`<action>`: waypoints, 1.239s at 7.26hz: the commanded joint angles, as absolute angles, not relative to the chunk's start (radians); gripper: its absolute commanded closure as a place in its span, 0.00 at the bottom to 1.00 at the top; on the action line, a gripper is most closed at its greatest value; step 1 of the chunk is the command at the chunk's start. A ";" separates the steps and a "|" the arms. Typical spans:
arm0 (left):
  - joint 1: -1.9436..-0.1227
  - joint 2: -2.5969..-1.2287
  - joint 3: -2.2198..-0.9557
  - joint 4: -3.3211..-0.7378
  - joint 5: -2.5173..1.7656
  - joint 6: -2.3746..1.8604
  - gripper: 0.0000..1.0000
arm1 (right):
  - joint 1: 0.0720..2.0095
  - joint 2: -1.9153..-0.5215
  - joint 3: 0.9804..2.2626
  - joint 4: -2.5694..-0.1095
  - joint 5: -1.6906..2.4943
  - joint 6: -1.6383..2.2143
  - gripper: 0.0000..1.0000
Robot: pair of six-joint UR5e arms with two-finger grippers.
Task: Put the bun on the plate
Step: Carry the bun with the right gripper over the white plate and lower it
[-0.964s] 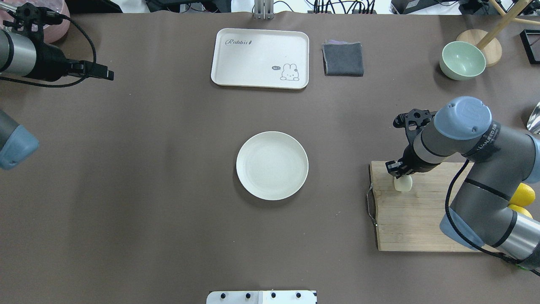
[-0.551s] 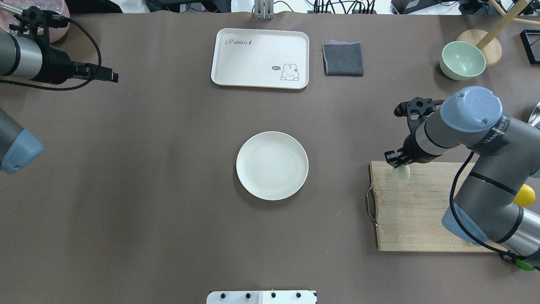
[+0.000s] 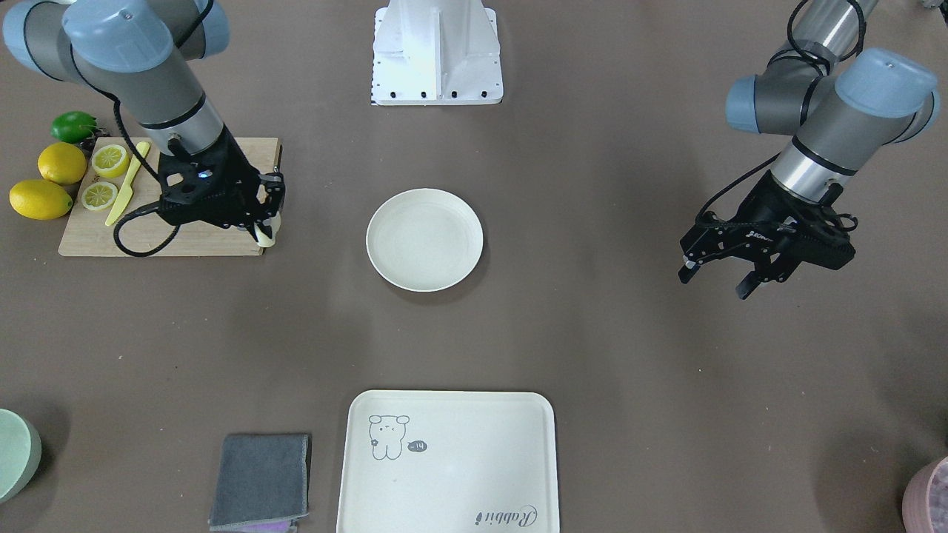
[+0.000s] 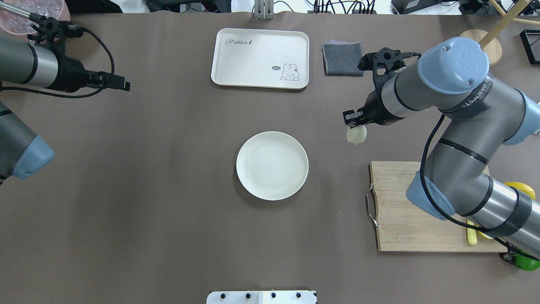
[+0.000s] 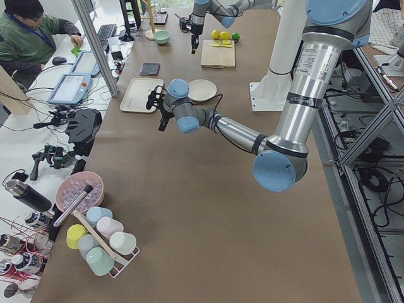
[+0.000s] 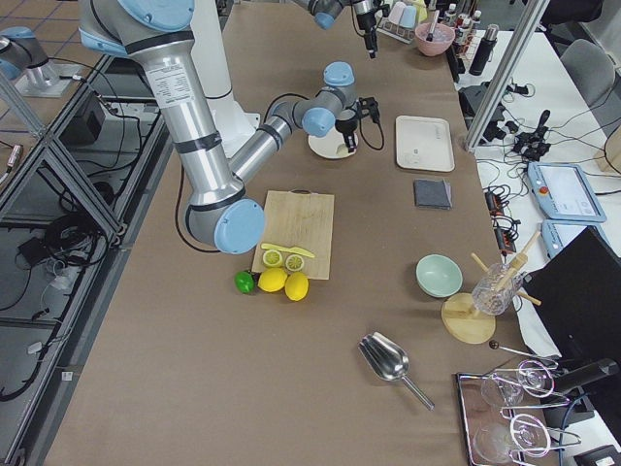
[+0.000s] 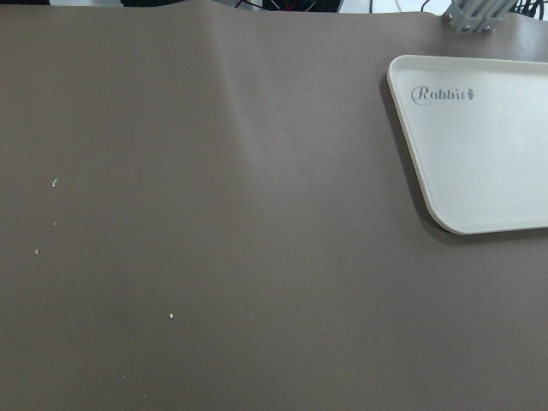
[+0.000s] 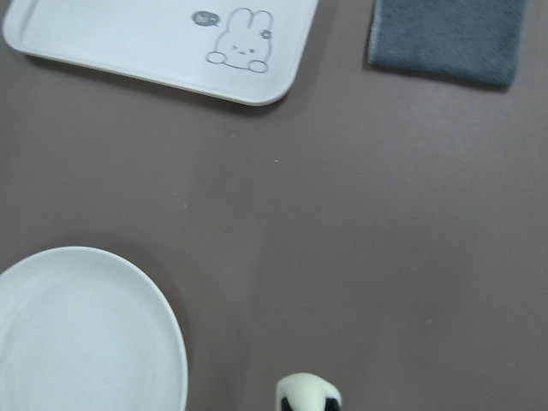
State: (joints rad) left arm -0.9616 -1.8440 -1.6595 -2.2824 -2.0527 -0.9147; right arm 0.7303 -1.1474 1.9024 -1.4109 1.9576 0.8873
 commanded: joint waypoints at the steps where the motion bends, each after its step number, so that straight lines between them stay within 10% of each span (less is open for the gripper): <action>1: -0.959 -1.847 -1.654 -2.283 -2.051 -0.920 0.02 | 0.669 -1.073 1.834 -1.325 1.907 0.882 1.00; 6: -0.959 -1.844 -1.640 -2.289 -2.048 -0.917 0.02 | 0.516 -0.977 1.585 -1.035 1.795 0.887 1.00; 7: -0.959 -1.845 -1.640 -2.289 -2.048 -0.913 0.02 | 0.511 -0.967 1.583 -1.035 1.799 0.888 0.67; 8: -0.960 -1.845 -1.632 -2.289 -2.048 -0.911 0.02 | 0.499 -0.966 1.588 -1.034 1.799 0.888 0.01; 9: -0.959 -1.845 -1.625 -2.289 -2.046 -0.911 0.02 | 0.488 -0.966 1.589 -1.034 1.799 0.888 0.00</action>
